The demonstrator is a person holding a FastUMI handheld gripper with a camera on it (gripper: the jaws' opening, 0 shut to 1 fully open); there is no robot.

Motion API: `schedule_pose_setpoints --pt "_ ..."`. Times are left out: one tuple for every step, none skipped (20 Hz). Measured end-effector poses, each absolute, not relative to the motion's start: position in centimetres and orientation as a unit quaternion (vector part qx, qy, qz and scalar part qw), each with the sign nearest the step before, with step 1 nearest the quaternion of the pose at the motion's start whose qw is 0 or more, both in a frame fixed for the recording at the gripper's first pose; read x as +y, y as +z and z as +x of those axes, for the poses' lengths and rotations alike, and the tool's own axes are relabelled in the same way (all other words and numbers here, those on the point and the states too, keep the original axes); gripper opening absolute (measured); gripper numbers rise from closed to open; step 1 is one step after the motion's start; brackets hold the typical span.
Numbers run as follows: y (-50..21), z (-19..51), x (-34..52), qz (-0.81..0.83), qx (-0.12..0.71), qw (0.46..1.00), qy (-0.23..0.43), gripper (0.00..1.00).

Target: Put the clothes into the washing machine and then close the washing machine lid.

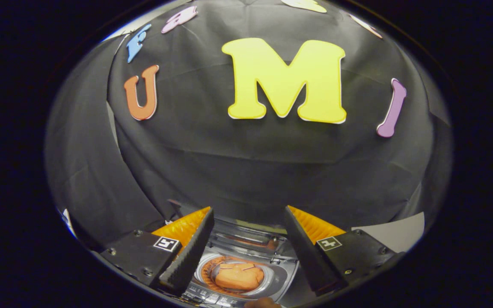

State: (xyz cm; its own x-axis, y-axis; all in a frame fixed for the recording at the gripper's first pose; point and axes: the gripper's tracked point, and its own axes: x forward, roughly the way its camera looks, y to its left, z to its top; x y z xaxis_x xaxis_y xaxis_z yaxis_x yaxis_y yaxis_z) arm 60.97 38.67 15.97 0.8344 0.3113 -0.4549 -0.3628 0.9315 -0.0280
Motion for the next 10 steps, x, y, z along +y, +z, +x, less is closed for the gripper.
schedule_pose_setpoints --pt "15.5 62.0 38.8 -0.051 0.233 0.956 0.171 1.0" --pt "15.1 63.1 39.0 -0.044 0.236 0.956 0.166 1.0" --pt "14.7 64.1 39.3 -0.041 0.24 0.956 0.164 1.0" --pt "14.0 65.1 39.6 -0.039 0.246 0.955 0.162 1.0" --pt "13.5 66.1 39.8 -0.039 0.253 0.954 0.157 1.0" --pt "12.6 67.0 39.9 -0.036 0.264 0.952 0.149 1.0" --pt "11.9 67.8 40.0 -0.032 0.275 0.951 0.137 1.0" --pt "11.3 68.4 40.0 -0.025 0.284 0.951 0.123 1.0" --pt "10.5 69.0 40.1 -0.021 0.295 0.949 0.114 1.0" --pt "9.5 69.5 40.3 -0.017 0.308 0.945 0.11 1.0"
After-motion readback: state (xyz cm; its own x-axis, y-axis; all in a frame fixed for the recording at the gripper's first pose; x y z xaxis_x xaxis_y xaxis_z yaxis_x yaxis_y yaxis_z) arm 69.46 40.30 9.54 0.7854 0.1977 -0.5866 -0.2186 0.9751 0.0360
